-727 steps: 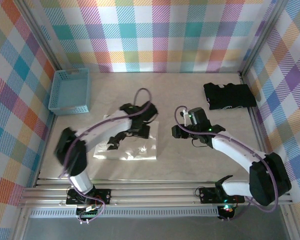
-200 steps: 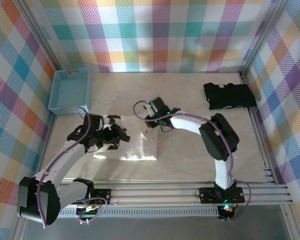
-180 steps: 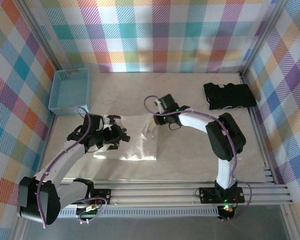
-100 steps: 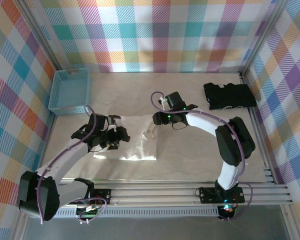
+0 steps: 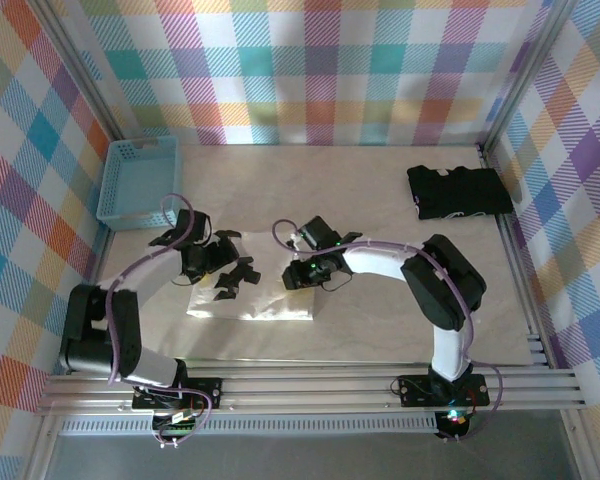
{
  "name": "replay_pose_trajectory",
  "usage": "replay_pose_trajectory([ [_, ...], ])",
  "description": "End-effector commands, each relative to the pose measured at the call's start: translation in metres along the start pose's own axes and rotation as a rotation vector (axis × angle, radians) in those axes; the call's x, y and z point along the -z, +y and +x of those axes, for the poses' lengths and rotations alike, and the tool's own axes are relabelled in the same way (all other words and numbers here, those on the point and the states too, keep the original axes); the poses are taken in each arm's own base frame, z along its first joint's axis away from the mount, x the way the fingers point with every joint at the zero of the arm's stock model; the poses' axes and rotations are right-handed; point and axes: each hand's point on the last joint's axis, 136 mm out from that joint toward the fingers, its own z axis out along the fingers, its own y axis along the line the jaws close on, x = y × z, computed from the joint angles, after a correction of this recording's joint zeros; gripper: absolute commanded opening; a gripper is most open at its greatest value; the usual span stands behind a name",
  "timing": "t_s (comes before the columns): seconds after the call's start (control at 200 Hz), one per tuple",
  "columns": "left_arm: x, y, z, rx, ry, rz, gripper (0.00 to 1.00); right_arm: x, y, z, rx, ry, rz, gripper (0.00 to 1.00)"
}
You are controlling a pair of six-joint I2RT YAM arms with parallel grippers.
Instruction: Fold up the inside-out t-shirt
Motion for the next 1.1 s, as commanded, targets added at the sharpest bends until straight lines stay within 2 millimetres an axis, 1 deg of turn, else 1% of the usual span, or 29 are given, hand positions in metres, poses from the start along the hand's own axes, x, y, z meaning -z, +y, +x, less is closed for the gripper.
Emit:
replay_pose_trajectory([
  [0.0,-0.007,0.007,0.022,-0.026,0.084,0.009,0.85,0.011,-0.040,0.010,-0.086,0.051,0.125,0.32],
  [0.095,-0.001,-0.003,0.056,-0.055,0.142,0.067,0.84,0.025,-0.064,-0.011,-0.069,0.023,0.192,0.32],
  [0.15,0.004,-0.016,0.082,-0.078,0.176,0.121,0.84,0.033,-0.074,-0.033,-0.038,-0.001,0.227,0.33],
  [0.215,0.009,-0.036,0.113,-0.101,0.216,0.192,0.84,0.045,-0.076,-0.061,-0.009,-0.045,0.233,0.35],
  [0.23,0.010,-0.041,0.119,-0.104,0.222,0.209,0.84,0.051,-0.076,-0.070,0.001,-0.063,0.232,0.36],
  [0.255,0.012,-0.051,0.131,-0.126,0.234,0.238,0.85,0.058,-0.076,-0.079,0.009,-0.085,0.232,0.37],
  [0.26,0.013,-0.054,0.134,-0.129,0.236,0.244,0.85,0.062,-0.076,-0.084,0.014,-0.098,0.232,0.37],
  [0.275,0.014,-0.061,0.141,-0.144,0.242,0.262,0.85,0.066,-0.076,-0.088,0.017,-0.109,0.232,0.38],
  [0.28,0.015,-0.063,0.144,-0.149,0.246,0.266,0.85,0.070,-0.075,-0.093,0.023,-0.123,0.233,0.38],
  [0.295,0.018,-0.075,0.147,-0.164,0.237,0.305,0.85,0.074,-0.075,-0.097,0.027,-0.134,0.233,0.39],
  [0.35,0.028,-0.107,0.168,-0.214,0.256,0.394,0.86,0.100,-0.074,-0.113,0.039,-0.195,0.243,0.44],
  [0.385,0.037,-0.131,0.180,-0.257,0.265,0.462,0.87,0.115,-0.074,-0.117,0.042,-0.224,0.251,0.48],
  [0.42,0.047,-0.154,0.189,-0.305,0.280,0.529,0.87,0.128,-0.076,-0.116,0.038,-0.247,0.266,0.51],
  [0.47,0.064,-0.184,0.198,-0.392,0.305,0.619,0.88,0.143,-0.082,-0.107,0.021,-0.264,0.285,0.54],
  [0.505,0.073,-0.197,0.198,-0.446,0.305,0.658,0.88,0.150,-0.088,-0.096,-0.004,-0.270,0.294,0.57],
  [0.535,0.081,-0.205,0.192,-0.488,0.275,0.672,0.88,0.155,-0.092,-0.086,-0.025,-0.274,0.298,0.59],
  [0.54,0.081,-0.205,0.191,-0.494,0.271,0.671,0.88,0.156,-0.093,-0.082,-0.031,-0.274,0.299,0.60],
  [0.575,0.087,-0.209,0.176,-0.531,0.203,0.655,0.88,0.159,-0.096,-0.070,-0.050,-0.273,0.299,0.62],
  [0.615,0.089,-0.210,0.154,-0.558,0.127,0.628,0.89,0.160,-0.100,-0.055,-0.075,-0.270,0.300,0.65],
  [0.665,0.090,-0.210,0.124,-0.542,0.058,0.622,0.90,0.159,-0.103,-0.035,-0.109,-0.258,0.299,0.69],
  [0.73,0.083,-0.204,0.078,-0.498,-0.022,0.588,0.90,0.153,-0.103,-0.016,-0.159,-0.245,0.267,0.74],
  [0.76,0.075,-0.200,0.059,-0.487,-0.049,0.553,0.90,0.149,-0.105,-0.009,-0.183,-0.241,0.256,0.76],
  [0.8,0.064,-0.195,0.036,-0.485,-0.076,0.503,0.91,0.146,-0.107,-0.003,-0.207,-0.239,0.238,0.78],
  [0.85,0.051,-0.192,0.014,-0.508,-0.089,0.463,0.91,0.143,-0.112,0.000,-0.248,-0.239,0.219,0.80],
  [0.915,0.025,-0.190,-0.004,-0.541,-0.062,0.415,0.93,0.138,-0.117,-0.002,-0.290,-0.243,0.186,0.81],
  [0.94,0.017,-0.194,-0.011,-0.554,-0.046,0.419,0.93,0.135,-0.119,-0.002,-0.305,-0.242,0.172,0.82],
  [0.97,0.006,-0.193,-0.011,-0.567,0.008,0.408,0.93,0.132,-0.119,-0.003,-0.318,-0.242,0.157,0.83],
  [1.025,-0.012,-0.197,-0.016,-0.600,0.058,0.405,0.94,0.123,-0.121,-0.005,-0.344,-0.234,0.131,0.83],
  [1.095,-0.030,-0.206,-0.019,-0.649,0.104,0.402,0.93,0.113,-0.125,-0.007,-0.371,-0.226,0.114,0.84],
])
